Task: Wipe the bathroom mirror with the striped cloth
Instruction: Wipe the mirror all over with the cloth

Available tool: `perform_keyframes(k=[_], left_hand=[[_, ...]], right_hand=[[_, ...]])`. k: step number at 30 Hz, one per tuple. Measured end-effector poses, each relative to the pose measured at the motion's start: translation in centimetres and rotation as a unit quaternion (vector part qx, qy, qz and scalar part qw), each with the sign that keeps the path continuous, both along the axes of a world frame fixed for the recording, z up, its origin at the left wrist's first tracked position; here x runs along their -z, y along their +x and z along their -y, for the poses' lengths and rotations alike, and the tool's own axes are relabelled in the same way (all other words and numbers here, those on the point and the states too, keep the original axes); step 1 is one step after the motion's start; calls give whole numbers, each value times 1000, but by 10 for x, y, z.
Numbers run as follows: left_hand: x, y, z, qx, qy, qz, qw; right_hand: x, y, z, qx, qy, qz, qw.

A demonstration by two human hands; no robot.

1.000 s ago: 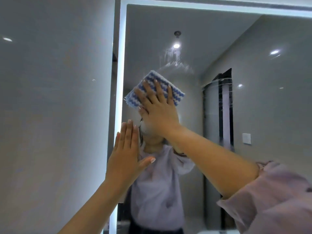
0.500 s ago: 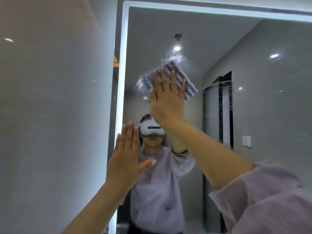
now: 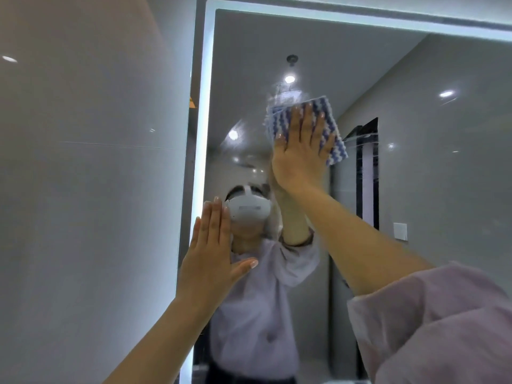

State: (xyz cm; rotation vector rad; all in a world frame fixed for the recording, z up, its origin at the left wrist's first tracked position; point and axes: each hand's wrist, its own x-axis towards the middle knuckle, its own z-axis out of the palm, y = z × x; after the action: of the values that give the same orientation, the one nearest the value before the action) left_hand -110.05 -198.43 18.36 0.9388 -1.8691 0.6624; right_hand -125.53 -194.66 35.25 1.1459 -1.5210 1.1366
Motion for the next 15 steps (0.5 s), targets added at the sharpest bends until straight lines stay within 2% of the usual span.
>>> perform_keyframes(k=[2, 6, 8, 12, 15], left_hand=[[0, 0, 0, 3, 0, -2, 1000], [-3, -2, -2, 10, -9, -1, 1000], [-4, -1, -2, 4, -11, 3, 1000], [-3, 0, 0, -8, -18, 6, 1000], [-2, 0, 1, -4, -20, 2, 1000]], right_hand=[[14, 13, 5, -1, -2, -35, 999], [41, 33, 15, 8, 78, -256, 963], [30, 37, 18, 12, 93, -308, 947], [-14, 40, 18, 21, 87, -315, 945], [-47, 30, 11, 15, 47, -230, 972]])
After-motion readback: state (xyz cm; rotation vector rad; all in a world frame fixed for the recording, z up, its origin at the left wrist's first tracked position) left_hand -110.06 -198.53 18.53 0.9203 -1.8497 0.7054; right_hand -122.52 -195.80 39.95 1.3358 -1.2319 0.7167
